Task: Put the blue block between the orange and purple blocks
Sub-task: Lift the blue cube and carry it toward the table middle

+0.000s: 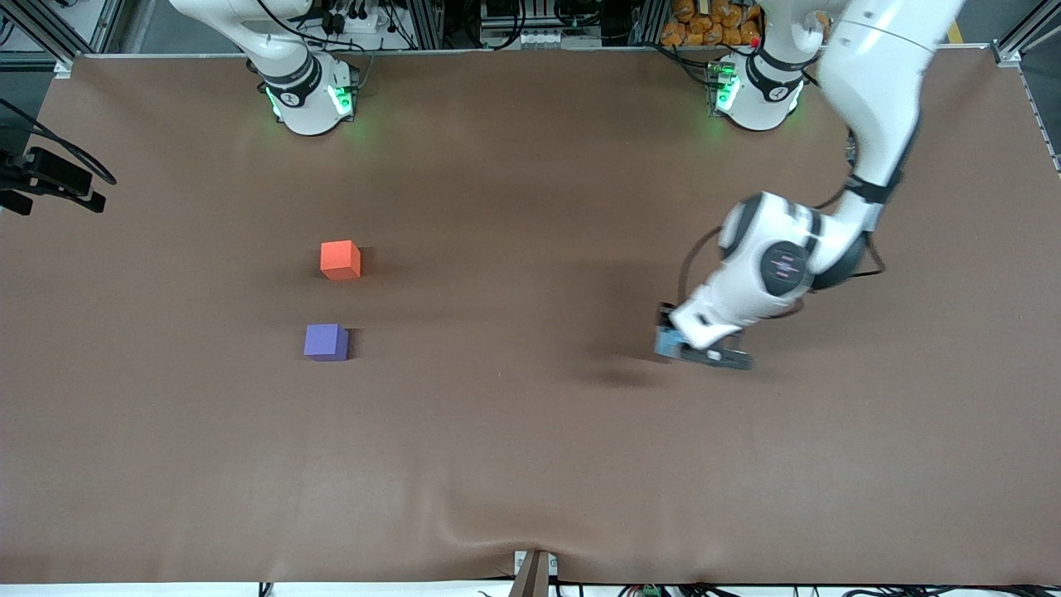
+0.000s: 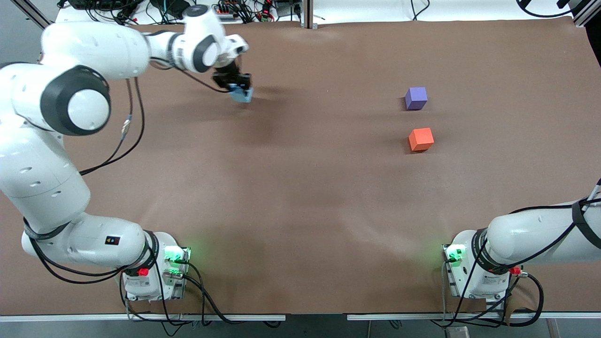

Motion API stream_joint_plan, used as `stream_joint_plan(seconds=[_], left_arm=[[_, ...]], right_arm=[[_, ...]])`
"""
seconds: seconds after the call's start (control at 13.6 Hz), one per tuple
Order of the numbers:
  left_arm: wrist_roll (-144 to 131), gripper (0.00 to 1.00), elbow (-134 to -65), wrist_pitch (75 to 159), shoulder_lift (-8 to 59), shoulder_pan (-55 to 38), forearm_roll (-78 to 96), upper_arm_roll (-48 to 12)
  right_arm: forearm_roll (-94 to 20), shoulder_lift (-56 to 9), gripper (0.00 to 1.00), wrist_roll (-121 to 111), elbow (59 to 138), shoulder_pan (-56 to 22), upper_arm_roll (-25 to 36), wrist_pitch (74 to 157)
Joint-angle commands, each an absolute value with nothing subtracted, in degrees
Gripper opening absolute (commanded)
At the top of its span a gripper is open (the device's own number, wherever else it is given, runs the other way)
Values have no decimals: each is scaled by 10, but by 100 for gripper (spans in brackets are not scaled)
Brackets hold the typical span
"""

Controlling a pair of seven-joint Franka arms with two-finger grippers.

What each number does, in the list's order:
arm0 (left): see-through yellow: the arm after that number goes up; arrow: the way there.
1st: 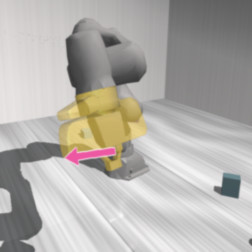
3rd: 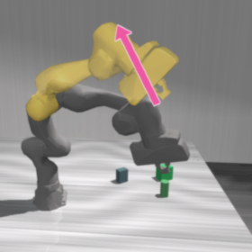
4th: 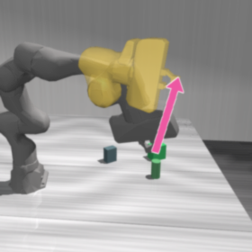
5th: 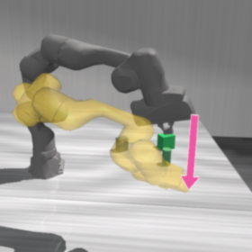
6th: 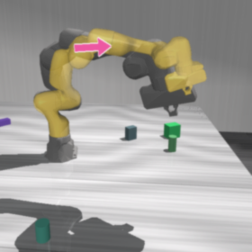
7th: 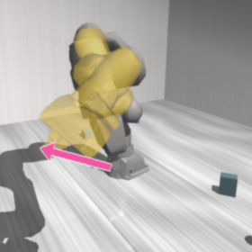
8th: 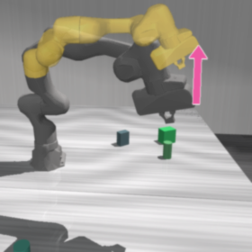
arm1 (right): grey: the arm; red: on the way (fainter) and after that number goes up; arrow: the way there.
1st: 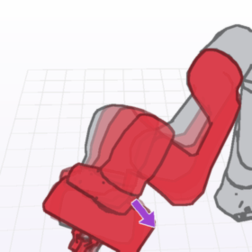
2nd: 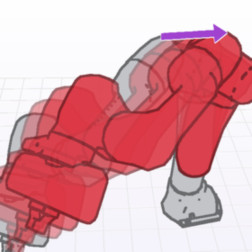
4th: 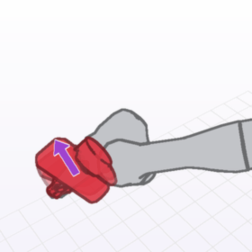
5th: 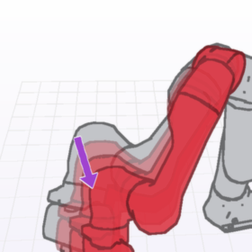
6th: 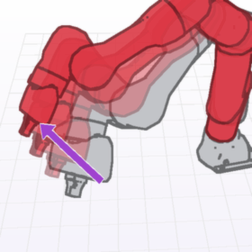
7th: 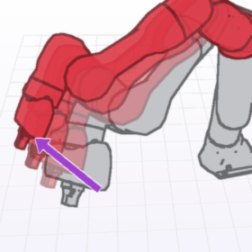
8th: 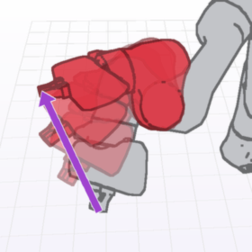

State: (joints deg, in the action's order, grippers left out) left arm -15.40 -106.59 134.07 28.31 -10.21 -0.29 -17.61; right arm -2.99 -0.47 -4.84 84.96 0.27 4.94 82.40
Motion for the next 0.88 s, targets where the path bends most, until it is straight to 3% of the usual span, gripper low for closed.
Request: stream_joint_plan(seconds=[0.0,0.51,0.81], left_arm=[[-235,0,-972,1269,317,-189,5,-166],[-445,0,-799,1224,418,-333,6,-159],[-536,0,-667,1232,521,-444,9,-105]], right_arm=[[-36,-5,100,-47,846,3,49,819],[-36,-6,100,-47,846,3,49,819],[-36,-7,100,-47,846,2,49,819]])
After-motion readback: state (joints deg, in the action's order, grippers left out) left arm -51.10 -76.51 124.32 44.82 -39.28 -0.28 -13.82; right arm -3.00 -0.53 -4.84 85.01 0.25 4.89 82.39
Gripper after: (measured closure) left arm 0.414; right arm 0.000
